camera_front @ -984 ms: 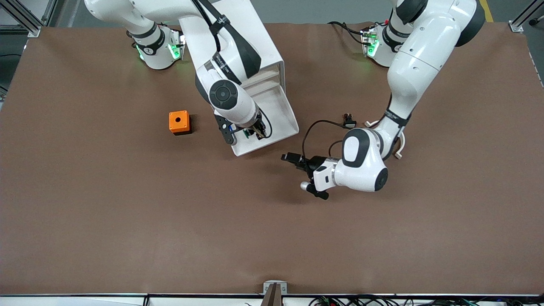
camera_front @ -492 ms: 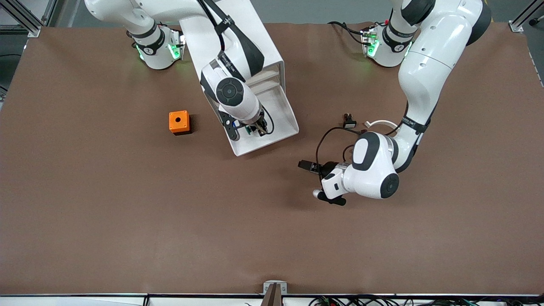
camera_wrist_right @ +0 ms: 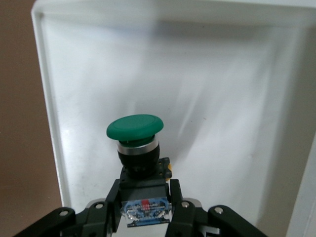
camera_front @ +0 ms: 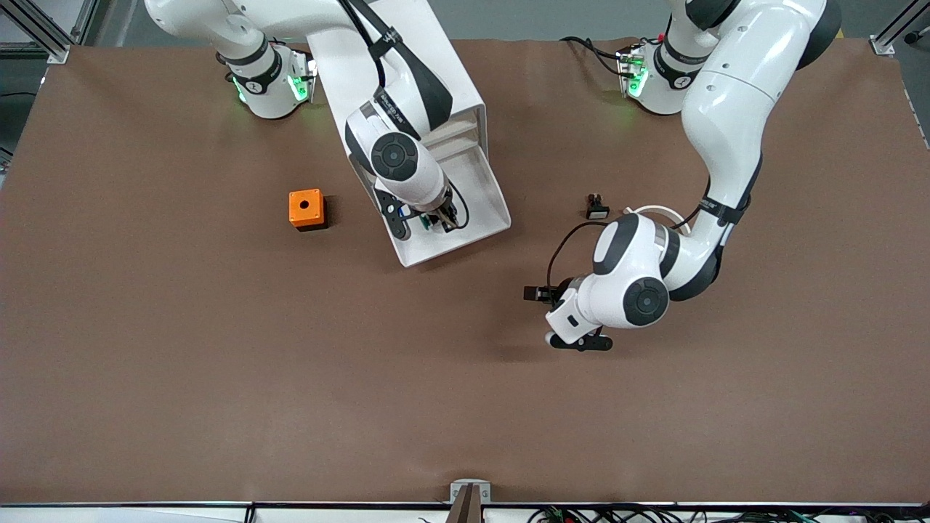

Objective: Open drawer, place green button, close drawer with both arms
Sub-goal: 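Lower the button into the drawer and open the right gripper while the left gripper withdraws, then raise the right gripper away while the left gripper moves to the drawer front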

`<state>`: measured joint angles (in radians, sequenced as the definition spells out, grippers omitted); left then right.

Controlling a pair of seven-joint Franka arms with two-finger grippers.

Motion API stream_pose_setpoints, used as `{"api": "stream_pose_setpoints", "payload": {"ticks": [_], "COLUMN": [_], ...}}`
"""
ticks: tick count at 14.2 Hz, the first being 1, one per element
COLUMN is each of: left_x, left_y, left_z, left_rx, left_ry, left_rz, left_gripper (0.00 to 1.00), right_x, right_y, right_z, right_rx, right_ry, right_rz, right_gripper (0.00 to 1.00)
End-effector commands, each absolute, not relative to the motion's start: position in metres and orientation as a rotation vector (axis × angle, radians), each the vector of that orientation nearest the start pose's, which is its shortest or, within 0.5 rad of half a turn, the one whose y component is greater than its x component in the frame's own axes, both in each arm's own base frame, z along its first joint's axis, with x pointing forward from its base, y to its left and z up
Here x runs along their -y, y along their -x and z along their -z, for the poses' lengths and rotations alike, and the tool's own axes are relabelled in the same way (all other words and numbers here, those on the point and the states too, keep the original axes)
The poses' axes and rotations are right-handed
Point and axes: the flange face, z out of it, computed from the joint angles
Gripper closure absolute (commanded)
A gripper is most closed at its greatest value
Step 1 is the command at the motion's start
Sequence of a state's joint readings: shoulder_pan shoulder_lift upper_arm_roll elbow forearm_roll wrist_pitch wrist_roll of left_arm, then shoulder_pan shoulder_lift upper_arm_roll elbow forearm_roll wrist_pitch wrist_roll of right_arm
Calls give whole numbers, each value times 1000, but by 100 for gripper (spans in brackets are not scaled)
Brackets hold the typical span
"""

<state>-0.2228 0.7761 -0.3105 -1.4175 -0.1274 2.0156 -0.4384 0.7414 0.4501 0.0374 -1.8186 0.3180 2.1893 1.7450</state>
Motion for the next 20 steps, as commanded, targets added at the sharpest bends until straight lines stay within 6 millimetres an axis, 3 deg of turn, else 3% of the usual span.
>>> {"api": "stream_pose_setpoints", "payload": {"ticks": [1,3,5,7,9,10,11,14,16,20], "left_x": [339,347,352,370,378,391,397,408,415,435], "left_y": [-624,-622,-623,-616,-613,-605,-601,-593,-588,-573], "left_z": [-250,-249,-250,-249,-243,-242,-241,-231,-229,-229], "left_rx": [238,242,393,395,473,486,493,494,527,576], "left_ry": [3266,3254,3246,3225,3223,3218,3215,3217,3211,3195], "left_rz": [-464,-436,-393,-319,-273,-275,-278,-279,-276,-282], "left_gripper": [0,0,0,0,0,0,0,0,0,0], "right_x": [-457,-460,-461,-461,-461,-461,-460,-458,-453,-414], "right_y": [-443,-442,-441,-440,-441,-441,-441,-443,-449,-482], "right_z": [-280,-280,-275,-271,-272,-272,-272,-286,-316,-413], "right_rx": [-1733,-1726,-1724,-1729,-1728,-1728,-1730,-1729,-1734,-1760], "right_ry": [2576,2577,2587,2592,2591,2592,2592,2590,2610,2635], "right_rz": [-441,-438,-437,-438,-438,-439,-440,-448,-485,-553], "right_gripper": [75,75,69,65,43,25,0,0,0,0]}}
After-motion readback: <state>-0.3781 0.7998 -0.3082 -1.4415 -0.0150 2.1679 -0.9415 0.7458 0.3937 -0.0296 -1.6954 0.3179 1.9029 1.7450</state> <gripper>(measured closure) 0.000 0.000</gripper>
